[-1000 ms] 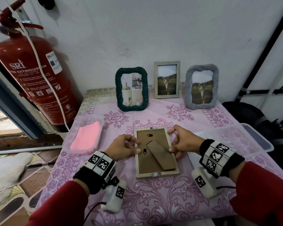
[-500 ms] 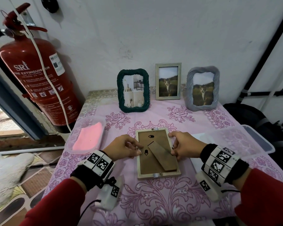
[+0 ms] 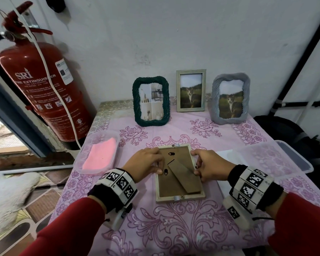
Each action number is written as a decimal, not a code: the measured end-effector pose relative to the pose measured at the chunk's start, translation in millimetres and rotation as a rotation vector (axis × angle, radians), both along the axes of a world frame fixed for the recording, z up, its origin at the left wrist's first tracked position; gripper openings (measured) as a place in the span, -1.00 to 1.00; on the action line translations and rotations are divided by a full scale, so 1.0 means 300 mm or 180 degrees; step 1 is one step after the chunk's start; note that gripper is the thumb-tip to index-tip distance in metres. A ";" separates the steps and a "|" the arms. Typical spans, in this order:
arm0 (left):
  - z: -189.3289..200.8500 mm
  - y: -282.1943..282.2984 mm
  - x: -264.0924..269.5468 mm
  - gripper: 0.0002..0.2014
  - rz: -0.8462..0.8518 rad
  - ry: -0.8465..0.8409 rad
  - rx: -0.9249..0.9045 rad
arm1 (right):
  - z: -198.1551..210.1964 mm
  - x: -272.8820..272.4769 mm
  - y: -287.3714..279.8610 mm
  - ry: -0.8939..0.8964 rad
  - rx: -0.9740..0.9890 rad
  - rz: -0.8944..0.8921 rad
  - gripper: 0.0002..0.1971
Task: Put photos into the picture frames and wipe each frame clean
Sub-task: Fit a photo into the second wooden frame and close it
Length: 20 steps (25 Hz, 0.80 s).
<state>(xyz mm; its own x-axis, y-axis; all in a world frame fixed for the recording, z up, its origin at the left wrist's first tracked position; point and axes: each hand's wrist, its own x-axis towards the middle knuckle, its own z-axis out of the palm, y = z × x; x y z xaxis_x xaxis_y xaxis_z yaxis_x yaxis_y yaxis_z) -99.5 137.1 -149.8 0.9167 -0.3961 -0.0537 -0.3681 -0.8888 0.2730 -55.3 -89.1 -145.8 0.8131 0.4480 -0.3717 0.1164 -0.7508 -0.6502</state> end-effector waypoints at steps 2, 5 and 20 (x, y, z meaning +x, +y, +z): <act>0.000 -0.006 0.005 -0.86 -0.0001 -0.0042 0.0038 | 0.000 -0.002 0.000 -0.0016 0.0012 0.0013 -0.31; -0.008 -0.014 0.000 -0.87 0.0054 -0.0150 -0.0011 | -0.002 -0.006 -0.002 0.0001 0.0041 -0.0008 -0.34; -0.015 0.008 -0.017 -0.70 0.0313 0.0104 -0.0290 | 0.068 0.031 -0.034 -0.0873 -0.0166 0.0852 -0.72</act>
